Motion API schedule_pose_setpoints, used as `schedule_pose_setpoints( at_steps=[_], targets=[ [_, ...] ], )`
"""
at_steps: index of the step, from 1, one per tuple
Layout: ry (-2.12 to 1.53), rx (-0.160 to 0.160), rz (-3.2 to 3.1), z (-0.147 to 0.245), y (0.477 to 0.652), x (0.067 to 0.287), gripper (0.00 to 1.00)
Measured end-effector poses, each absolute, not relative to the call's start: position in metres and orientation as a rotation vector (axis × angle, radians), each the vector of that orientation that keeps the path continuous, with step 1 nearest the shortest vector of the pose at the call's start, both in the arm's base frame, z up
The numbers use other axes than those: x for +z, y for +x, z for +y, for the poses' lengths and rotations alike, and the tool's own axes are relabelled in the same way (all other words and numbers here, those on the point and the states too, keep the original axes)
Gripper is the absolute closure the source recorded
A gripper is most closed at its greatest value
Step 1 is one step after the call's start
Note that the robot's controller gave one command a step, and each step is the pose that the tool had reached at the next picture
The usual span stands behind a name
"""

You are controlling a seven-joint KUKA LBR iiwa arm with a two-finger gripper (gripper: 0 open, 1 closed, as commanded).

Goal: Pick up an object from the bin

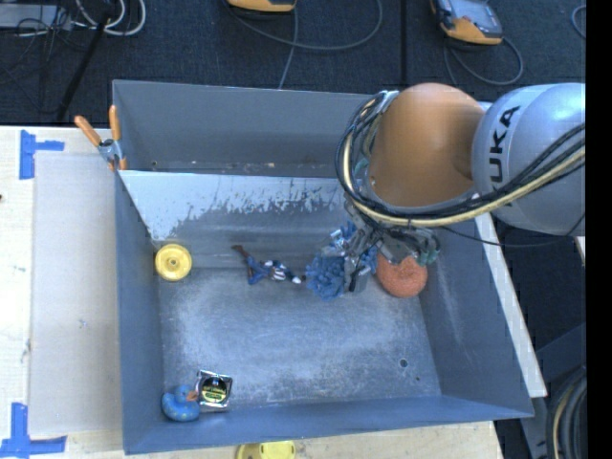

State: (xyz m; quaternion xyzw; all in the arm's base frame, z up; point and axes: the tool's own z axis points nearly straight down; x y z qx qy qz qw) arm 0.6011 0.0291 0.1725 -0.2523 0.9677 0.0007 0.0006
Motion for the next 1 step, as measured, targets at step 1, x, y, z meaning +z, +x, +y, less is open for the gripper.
schedule_pose_setpoints(
  at_steps=[1],
  targets=[
    [-0.802,0.001,3.035,0.0483,0.582,0.289,1.0]
  ],
)
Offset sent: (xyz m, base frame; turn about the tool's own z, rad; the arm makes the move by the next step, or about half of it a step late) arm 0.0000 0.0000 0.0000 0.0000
